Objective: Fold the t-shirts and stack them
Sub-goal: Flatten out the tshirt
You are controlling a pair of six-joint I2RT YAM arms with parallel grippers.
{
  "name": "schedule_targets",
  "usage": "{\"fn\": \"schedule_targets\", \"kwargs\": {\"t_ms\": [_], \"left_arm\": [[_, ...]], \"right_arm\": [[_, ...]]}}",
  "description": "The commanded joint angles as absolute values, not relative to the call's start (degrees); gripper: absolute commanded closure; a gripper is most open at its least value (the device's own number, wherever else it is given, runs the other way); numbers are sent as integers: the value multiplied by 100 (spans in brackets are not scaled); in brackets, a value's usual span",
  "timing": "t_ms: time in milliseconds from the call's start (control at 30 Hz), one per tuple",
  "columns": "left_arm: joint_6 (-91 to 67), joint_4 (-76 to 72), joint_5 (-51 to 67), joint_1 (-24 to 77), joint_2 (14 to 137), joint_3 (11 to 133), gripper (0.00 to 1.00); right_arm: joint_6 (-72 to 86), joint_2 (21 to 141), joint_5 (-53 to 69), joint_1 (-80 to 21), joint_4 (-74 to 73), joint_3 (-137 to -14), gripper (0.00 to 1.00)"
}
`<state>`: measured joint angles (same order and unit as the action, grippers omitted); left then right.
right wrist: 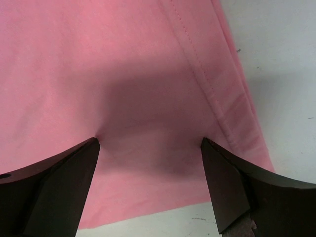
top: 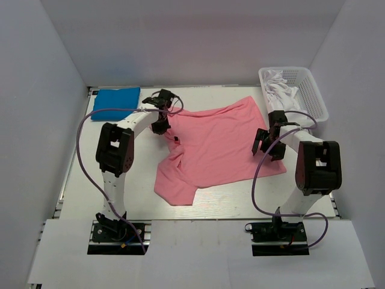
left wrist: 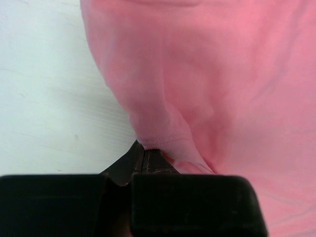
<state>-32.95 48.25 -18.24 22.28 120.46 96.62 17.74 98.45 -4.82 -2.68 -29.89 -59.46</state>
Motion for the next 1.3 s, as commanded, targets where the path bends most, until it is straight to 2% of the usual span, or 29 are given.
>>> {"fn": "schedule_targets", "kwargs": {"t_ms": [0, 367, 533, 667, 733, 767, 800, 833, 867, 900, 933, 967, 1100, 1267], "left_arm": [[-2516, 4878, -1663, 1978, 11681, 9755, 100], [-1521, 4825, -1574, 1231, 11900, 10107, 100], [-1135, 4342, -1135, 933, 11900, 9958, 100], [-791, 4280, -231, 870, 12014, 10124, 98], [-791, 4359, -62, 870, 11919, 10195, 84], [-852, 4359, 25, 870, 11857, 10117, 73], [-853, 4359, 131, 870, 11796, 10116, 47], [-948, 4359, 184, 870, 11725, 10064, 37], [-1028, 4455, 132, 870, 11568, 10063, 33], [-1081, 4552, 132, 870, 11497, 10063, 21], [-1142, 4683, 132, 870, 11435, 10063, 3], [-1334, 4754, 54, 870, 11339, 10063, 0], [-1932, 4852, 499, 870, 10838, 9520, 0], [-2380, 4421, 843, 940, 9864, 7842, 0]], "right_arm": [[1846, 10036, -518, -264, -2971, -5906, 11], [2048, 10424, -826, -237, -3147, -6056, 12], [2065, 10459, -967, -202, -3182, -6117, 12], [1873, 10381, -766, -237, -3112, -6179, 14], [1767, 10100, -390, -272, -3007, -6170, 14], [1653, 10020, -291, -307, -2884, -6205, 14], [1626, 9811, -238, -325, -2752, -6240, 12], [1417, 9652, -63, -404, -2690, -6345, 10], [1372, 9589, -62, -465, -2681, -6537, 10], [1336, 9450, -88, -509, -2672, -6661, 10], [1118, 9387, 286, -658, -2698, -6775, 10], [1090, 9387, 429, -824, -2733, -7229, 10], [906, 9850, 1089, -1720, -2647, -8058, 10], [1510, 10660, 2168, -2425, -1997, -8885, 10]]}}
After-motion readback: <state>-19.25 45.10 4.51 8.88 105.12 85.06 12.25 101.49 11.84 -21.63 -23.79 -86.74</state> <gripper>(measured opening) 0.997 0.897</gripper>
